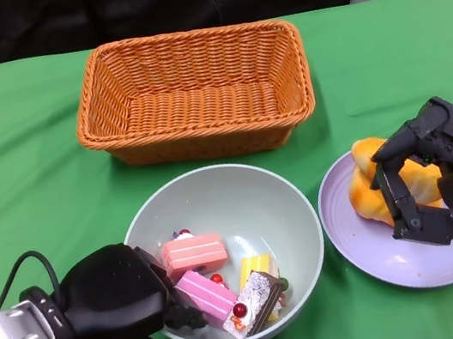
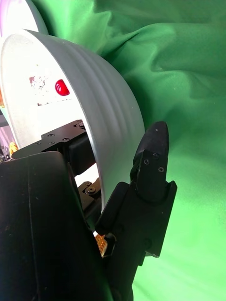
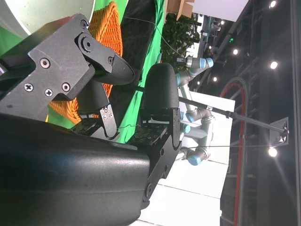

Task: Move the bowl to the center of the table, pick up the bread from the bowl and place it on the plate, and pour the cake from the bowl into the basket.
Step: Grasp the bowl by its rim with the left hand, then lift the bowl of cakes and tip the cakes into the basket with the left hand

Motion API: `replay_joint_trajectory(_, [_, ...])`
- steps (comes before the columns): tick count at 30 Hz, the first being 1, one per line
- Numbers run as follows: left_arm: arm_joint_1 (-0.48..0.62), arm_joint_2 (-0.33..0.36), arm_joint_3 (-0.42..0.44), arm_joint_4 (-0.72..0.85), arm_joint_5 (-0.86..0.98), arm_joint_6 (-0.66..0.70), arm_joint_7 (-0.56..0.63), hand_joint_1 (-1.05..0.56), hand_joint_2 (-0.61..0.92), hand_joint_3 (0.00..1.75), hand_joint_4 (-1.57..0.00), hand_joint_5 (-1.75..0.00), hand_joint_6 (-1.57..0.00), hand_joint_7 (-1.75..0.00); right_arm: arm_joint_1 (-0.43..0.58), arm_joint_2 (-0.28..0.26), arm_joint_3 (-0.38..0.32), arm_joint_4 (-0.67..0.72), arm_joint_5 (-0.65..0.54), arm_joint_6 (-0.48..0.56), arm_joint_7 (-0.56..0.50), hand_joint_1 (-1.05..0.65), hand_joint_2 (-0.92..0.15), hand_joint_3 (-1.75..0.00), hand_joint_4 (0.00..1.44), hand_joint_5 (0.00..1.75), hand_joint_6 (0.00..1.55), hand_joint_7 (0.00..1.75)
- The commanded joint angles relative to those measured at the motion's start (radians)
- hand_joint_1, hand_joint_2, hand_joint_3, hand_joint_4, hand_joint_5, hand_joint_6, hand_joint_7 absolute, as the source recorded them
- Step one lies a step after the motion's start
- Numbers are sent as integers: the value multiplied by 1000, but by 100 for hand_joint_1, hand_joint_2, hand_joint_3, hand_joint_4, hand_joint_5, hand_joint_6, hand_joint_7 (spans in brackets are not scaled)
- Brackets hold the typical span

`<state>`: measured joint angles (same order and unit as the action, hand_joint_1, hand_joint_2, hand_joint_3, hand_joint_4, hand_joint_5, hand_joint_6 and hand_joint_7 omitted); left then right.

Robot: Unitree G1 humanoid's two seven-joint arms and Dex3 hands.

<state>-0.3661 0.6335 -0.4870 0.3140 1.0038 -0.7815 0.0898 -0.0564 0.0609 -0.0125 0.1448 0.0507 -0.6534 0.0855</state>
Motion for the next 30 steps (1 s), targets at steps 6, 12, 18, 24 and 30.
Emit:
replay_joint_trajectory(6, [-46,-30,-85,199,134,-12,353,-38,91,1,-82,-79,-114,-4,7,-4,-1,-4,14,-22,3,-6,-40,-121,68,164,64,139])
replay_joint_trajectory(12, [-89,-63,-155,321,188,19,528,-35,86,0,-73,-122,-122,-4,7,-2,-2,4,21,-35,8,-5,-38,-125,68,165,64,140])
replay_joint_trajectory(18, [-116,-69,-199,374,186,26,590,-34,87,0,-70,-132,-123,-5,8,-2,-1,3,22,-35,10,-4,-38,-125,67,165,63,139])
replay_joint_trajectory(24, [-130,-82,-220,420,171,27,632,-32,88,0,-64,-145,-123,-6,10,0,-1,-2,13,-29,4,-4,-38,-125,68,165,63,139])
replay_joint_trajectory(30, [-145,-107,-235,480,163,5,739,-28,89,0,-65,-153,-118,-27,10,2,-1,3,4,-42,-2,-4,-40,-122,68,164,64,139])
